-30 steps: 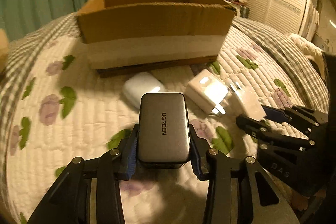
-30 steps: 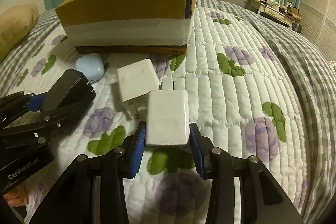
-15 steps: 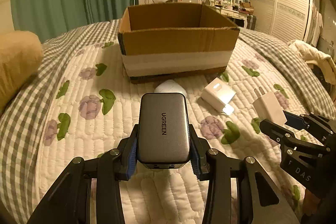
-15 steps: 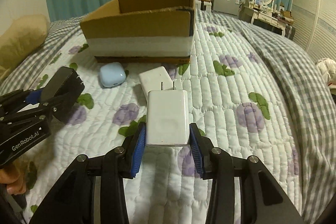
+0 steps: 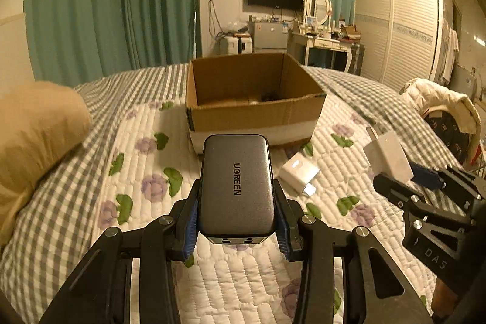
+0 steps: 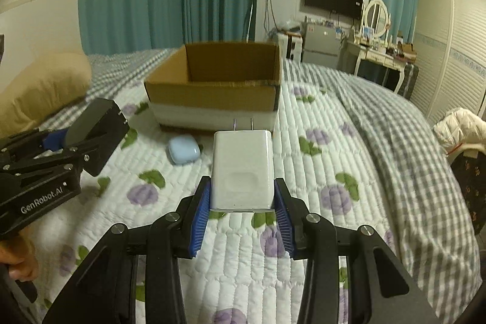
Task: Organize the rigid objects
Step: 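Carry power bank and white charger into the box and open both tools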
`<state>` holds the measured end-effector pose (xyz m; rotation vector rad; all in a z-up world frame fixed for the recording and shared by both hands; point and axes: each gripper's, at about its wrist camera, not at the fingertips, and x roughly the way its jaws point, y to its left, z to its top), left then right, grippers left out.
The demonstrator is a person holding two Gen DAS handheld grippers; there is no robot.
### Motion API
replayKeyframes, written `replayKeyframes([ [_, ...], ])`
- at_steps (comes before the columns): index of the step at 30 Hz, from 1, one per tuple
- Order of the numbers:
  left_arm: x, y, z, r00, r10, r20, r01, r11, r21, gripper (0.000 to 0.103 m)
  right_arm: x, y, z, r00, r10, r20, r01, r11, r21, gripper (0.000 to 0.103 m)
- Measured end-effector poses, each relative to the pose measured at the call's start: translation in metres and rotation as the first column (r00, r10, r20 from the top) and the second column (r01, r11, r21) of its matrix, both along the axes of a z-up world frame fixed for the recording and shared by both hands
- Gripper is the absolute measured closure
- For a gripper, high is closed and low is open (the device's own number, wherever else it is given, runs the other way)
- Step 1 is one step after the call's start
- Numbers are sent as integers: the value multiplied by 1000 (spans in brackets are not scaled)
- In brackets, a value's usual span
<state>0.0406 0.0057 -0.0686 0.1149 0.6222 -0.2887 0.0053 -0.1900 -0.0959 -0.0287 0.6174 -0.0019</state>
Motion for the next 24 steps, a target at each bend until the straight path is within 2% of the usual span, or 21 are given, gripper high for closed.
replayKeyframes([
  [9,3,-2,28,998,4,65,-4,1000,-6,61,-4,5,44,996,37,84,-36,999,-14,63],
  [24,26,-4,63,986,35,166,-30,999,-31,61,24,-3,80,983,45,178,-45,999,-2,63],
])
